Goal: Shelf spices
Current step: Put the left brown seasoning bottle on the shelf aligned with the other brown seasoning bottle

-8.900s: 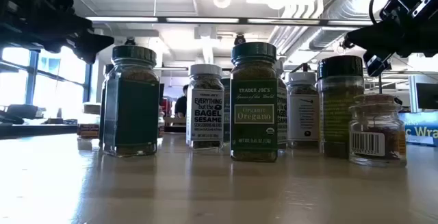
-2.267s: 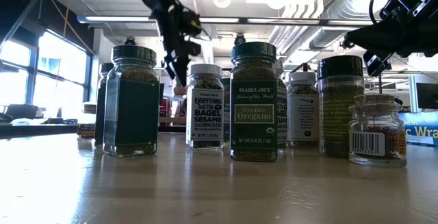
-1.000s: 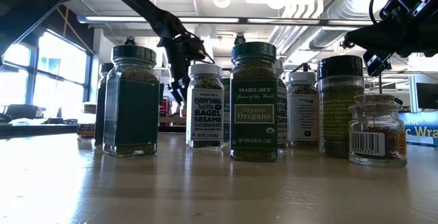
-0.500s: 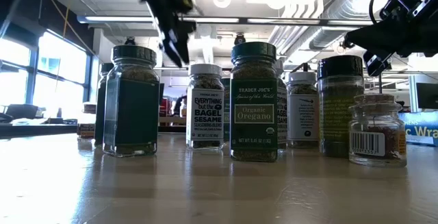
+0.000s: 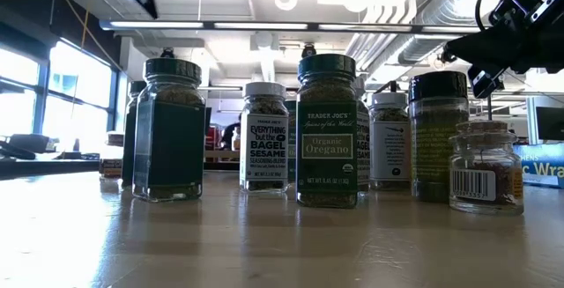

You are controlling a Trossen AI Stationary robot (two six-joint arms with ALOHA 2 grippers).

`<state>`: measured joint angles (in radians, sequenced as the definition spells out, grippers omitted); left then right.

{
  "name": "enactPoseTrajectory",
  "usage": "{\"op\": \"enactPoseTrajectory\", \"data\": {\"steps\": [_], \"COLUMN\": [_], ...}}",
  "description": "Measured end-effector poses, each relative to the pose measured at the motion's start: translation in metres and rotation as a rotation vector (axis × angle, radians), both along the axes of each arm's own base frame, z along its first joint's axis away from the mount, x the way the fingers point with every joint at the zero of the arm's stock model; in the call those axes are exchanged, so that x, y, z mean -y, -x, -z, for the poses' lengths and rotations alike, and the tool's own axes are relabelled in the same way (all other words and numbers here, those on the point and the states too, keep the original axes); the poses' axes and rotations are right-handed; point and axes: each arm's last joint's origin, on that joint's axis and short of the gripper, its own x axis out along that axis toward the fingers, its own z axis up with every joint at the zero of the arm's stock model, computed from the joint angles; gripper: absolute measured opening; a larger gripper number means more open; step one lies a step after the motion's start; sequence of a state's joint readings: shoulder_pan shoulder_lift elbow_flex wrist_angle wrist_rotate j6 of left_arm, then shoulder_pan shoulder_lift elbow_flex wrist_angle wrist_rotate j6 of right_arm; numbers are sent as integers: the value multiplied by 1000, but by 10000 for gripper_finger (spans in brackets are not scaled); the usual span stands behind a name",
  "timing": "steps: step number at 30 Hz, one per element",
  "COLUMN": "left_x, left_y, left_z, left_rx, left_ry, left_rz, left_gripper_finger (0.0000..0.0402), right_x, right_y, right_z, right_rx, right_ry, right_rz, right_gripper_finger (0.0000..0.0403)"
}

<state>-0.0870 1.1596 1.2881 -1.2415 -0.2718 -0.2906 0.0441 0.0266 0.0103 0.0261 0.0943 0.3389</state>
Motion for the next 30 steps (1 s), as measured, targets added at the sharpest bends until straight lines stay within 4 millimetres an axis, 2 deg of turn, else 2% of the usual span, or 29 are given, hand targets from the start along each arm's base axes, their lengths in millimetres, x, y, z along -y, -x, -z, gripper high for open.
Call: {"op": "enactPoseTrajectory", "data": {"steps": [3,6,10,14,22,30], "left_x": [17,25,25,18,3,3], "left_y": [3,2,-1,-3,-14,-23], "left_z": [31,64,104,133,159,179], "left_rx": [-14,-88,-175,-243,-231,-278], "left_ry": [18,12,43,133,114,115], "left_rz": [52,141,214,206,203,288], "left_gripper_finger": [271,271,273,282,300,294], "right_x": [0,0,0,0,0,0], "right_y": [0,0,0,0,0,0], "right_z": [0,0,0,0,0,0], "right_rx": [0,0,0,0,0,0], "right_ry": [0,0,0,0,0,0], "right_rz": [0,-1,0,0,0,0], "right_gripper_finger": [0,0,0,0,0,0]}}
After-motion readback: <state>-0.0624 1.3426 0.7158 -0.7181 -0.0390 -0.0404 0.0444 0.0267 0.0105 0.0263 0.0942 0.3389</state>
